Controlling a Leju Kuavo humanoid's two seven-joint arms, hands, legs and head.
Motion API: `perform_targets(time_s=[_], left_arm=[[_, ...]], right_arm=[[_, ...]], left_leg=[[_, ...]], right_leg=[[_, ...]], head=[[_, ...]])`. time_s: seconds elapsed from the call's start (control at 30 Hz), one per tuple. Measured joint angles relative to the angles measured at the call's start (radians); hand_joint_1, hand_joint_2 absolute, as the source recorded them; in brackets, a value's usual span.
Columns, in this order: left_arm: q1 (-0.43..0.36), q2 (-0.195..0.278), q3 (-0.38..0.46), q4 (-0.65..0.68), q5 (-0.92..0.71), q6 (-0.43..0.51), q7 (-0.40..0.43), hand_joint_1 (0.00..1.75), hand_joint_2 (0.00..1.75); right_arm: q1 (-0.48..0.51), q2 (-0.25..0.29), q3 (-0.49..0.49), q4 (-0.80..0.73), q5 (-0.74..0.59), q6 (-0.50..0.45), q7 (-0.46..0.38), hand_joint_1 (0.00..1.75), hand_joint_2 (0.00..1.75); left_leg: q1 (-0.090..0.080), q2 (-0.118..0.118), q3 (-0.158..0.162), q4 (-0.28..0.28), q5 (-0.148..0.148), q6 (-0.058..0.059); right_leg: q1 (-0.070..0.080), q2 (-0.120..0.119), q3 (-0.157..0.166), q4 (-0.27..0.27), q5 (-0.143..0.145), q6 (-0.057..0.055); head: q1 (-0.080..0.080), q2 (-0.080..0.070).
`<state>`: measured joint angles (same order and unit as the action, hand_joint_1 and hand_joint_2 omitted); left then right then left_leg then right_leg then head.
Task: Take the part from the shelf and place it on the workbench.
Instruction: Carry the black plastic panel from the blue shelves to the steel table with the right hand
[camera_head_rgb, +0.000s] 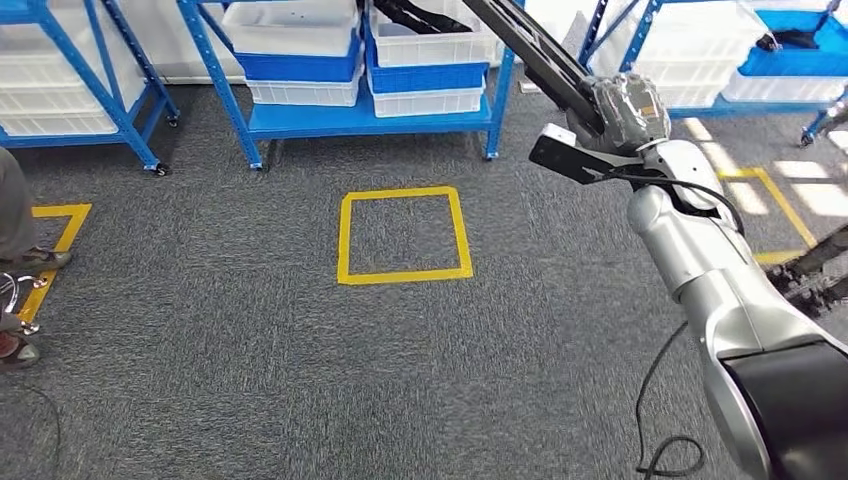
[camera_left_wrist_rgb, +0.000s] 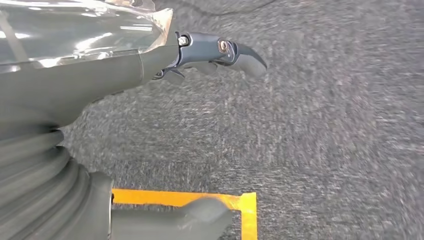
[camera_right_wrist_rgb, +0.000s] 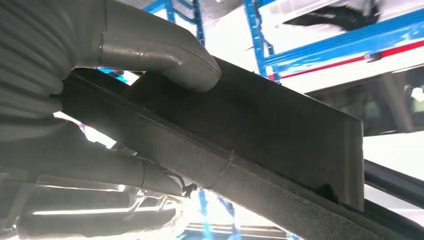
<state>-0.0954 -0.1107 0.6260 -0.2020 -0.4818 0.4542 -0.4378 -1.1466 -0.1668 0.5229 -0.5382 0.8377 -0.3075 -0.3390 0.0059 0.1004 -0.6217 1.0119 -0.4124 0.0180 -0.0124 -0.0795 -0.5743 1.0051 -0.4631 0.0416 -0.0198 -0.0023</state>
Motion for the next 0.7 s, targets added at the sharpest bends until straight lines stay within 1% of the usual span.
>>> perform_targets(time_s=[0.03,0.07,0.1,0.13,0.17,0.2,0.23,0.27,0.3,0.33,0.37,0.4,0.43,0.47,0.5,0.53,0.57,0.6,0.63,0.67,0.7], left_arm=[[-0.001,0.0,0.0,0.0,0.0,0.0,0.001,0.0,1.75],[-0.002,0.0,0.0,0.0,0.0,0.0,0.002,0.0,1.75],[-0.004,0.0,0.0,0.0,0.0,0.0,0.003,0.0,1.75],[-0.005,0.0,0.0,0.0,0.0,-0.001,0.003,0.0,1.75],[-0.005,0.0,0.0,0.0,0.0,0.0,0.003,0.0,1.75],[-0.004,-0.001,0.0,0.0,0.0,0.0,0.003,0.0,1.75],[-0.003,-0.001,0.0,0.0,-0.001,0.0,0.003,0.0,1.75],[-0.003,-0.002,0.0,0.0,-0.001,0.0,0.003,0.0,1.75],[-0.003,-0.002,-0.001,0.0,-0.002,-0.001,0.003,0.0,1.75],[-0.003,-0.002,-0.001,0.0,-0.003,-0.002,0.003,0.0,1.75],[-0.003,-0.002,-0.001,0.0,-0.005,-0.003,0.004,0.0,1.75],[-0.004,-0.001,-0.001,0.0,-0.007,-0.005,0.005,0.0,1.75],[-0.004,-0.001,-0.001,0.0,-0.009,-0.011,0.006,0.0,1.75],[-0.005,-0.001,-0.001,0.0,-0.011,-0.021,0.007,0.0,1.75],[-0.006,-0.001,-0.002,0.0,-0.012,-0.034,0.007,0.0,1.75],[-0.007,-0.001,-0.002,0.0,-0.012,-0.048,0.008,0.0,1.75],[-0.01,-0.003,-0.003,0.0,-0.014,-0.06,0.008,0.0,1.75],[-0.014,-0.004,-0.005,0.0,-0.016,-0.067,0.008,0.0,1.75],[-0.017,-0.006,-0.007,-0.001,-0.018,-0.074,0.007,0.0,1.75],[-0.019,-0.008,-0.009,-0.001,-0.019,-0.08,0.004,0.0,1.75],[-0.021,-0.009,-0.01,-0.001,-0.02,-0.085,0.0,0.0,1.75]], right_arm=[[0.003,-0.001,0.0,-0.002,0.0,0.0,0.001,1.69,1.75],[0.005,-0.002,0.0,-0.003,0.0,0.0,0.002,1.69,1.75],[0.007,-0.002,0.0,-0.005,0.0,0.0,0.004,1.69,1.75],[0.007,-0.002,0.0,-0.008,0.0,0.0,0.008,1.69,1.75],[0.008,0.0,0.0,-0.01,0.0,0.0,0.012,1.69,1.75],[0.009,0.003,0.0,-0.012,0.0,0.0,0.015,1.69,1.75],[0.011,0.006,0.0,-0.012,0.001,0.0,0.017,1.69,1.75],[0.015,0.009,0.0,-0.012,0.002,0.0,0.018,1.69,1.75],[0.019,0.01,0.001,-0.012,0.003,0.0,0.018,1.69,1.75],[0.022,0.011,0.0,-0.012,0.004,-0.001,0.018,1.69,1.75],[0.024,0.01,0.0,-0.013,0.005,-0.002,0.018,1.69,1.75],[0.025,0.01,0.0,-0.015,0.005,-0.004,0.019,1.69,1.75],[0.025,0.009,-0.001,-0.017,0.005,-0.008,0.019,1.69,1.75],[0.026,0.009,-0.001,-0.02,0.004,-0.012,0.02,1.69,1.75],[0.03,0.007,-0.002,-0.023,0.004,-0.016,0.02,1.69,1.75],[0.035,0.003,-0.003,-0.028,0.004,-0.02,0.021,1.69,1.75],[0.043,-0.002,-0.006,-0.035,0.005,-0.022,0.021,1.69,1.75],[0.051,-0.009,-0.009,-0.042,0.005,-0.024,0.022,1.69,1.75],[0.056,-0.016,-0.013,-0.05,0.004,-0.026,0.022,1.69,1.75],[0.061,-0.024,-0.017,-0.058,0.003,-0.029,0.024,1.69,1.75],[0.066,-0.029,-0.021,-0.067,0.002,-0.032,0.025,1.69,1.75]], left_leg=[[0.0,0.012,0.0,0.0,0.001,-0.004],[0.003,0.018,-0.001,0.002,-0.002,-0.008],[0.007,0.007,-0.005,0.013,-0.013,-0.013],[0.011,-0.015,-0.016,0.041,-0.036,-0.017],[0.014,-0.044,-0.036,0.091,-0.069,-0.021],[0.015,-0.073,-0.065,0.16,-0.106,-0.024],[0.015,-0.089,-0.094,0.228,-0.135,-0.024],[0.015,-0.096,-0.115,0.277,-0.15,-0.024],[0.015,-0.1,-0.121,0.29,-0.145,-0.021],[0.014,-0.104,-0.107,0.262,-0.121,-0.017],[0.014,-0.115,-0.077,0.2,-0.085,-0.011],[0.016,-0.142,-0.043,0.131,-0.057,-0.003],[0.018,-0.169,-0.014,0.072,-0.036,0.003],[0.017,-0.189,0.006,0.033,-0.028,0.008],[0.016,-0.2,0.013,0.018,-0.03,0.01],[0.013,-0.191,0.015,0.011,-0.03,0.011],[0.014,-0.177,0.019,0.003,-0.026,0.013],[0.015,-0.164,0.024,-0.008,-0.021,0.016],[0.017,-0.15,0.028,-0.019,-0.015,0.02],[0.018,-0.136,0.031,-0.027,-0.011,0.024],[0.015,-0.122,0.032,-0.03,-0.009,0.026]], right_leg=[[0.001,0.016,-0.003,0.003,0.004,-0.008],[-0.003,0.029,-0.005,0.003,0.008,-0.015],[-0.006,0.042,-0.007,0.002,0.013,-0.022],[-0.009,0.054,-0.008,0.001,0.017,-0.03],[-0.011,0.066,-0.009,0.0,0.02,-0.035],[-0.01,0.079,-0.012,0.001,0.023,-0.04],[-0.007,0.093,-0.014,0.001,0.025,-0.043],[-0.005,0.108,-0.015,0.001,0.026,-0.045],[-0.002,0.123,-0.016,0.002,0.028,-0.047],[0.0,0.137,-0.016,0.002,0.028,-0.048],[0.001,0.151,-0.016,0.003,0.028,-0.048],[0.001,0.163,-0.017,0.004,0.029,-0.047],[0.002,0.175,-0.02,0.005,0.03,-0.045],[0.0,0.186,-0.024,0.005,0.032,-0.041],[-0.004,0.198,-0.029,0.004,0.036,-0.035],[-0.006,0.211,-0.033,0.001,0.04,-0.027],[-0.005,0.22,-0.038,-0.003,0.043,-0.02],[-0.003,0.211,-0.045,0.0,0.042,-0.015],[0.002,0.187,-0.058,0.02,0.032,-0.013],[0.006,0.156,-0.081,0.061,0.013,-0.013],[0.004,0.124,-0.11,0.12,-0.012,-0.015]], head=[[-0.002,0.0],[-0.003,0.0],[-0.002,0.0],[-0.003,0.0],[-0.004,0.0],[-0.005,0.0],[-0.006,0.0],[-0.006,0.0],[-0.007,0.0],[-0.007,0.0],[-0.007,0.0],[-0.006,0.0],[-0.005,0.0],[-0.006,0.0],[-0.006,0.0],[-0.008,0.0],[-0.01,0.0],[-0.009,0.0],[-0.006,0.0],[-0.002,0.0],[0.002,0.0]])
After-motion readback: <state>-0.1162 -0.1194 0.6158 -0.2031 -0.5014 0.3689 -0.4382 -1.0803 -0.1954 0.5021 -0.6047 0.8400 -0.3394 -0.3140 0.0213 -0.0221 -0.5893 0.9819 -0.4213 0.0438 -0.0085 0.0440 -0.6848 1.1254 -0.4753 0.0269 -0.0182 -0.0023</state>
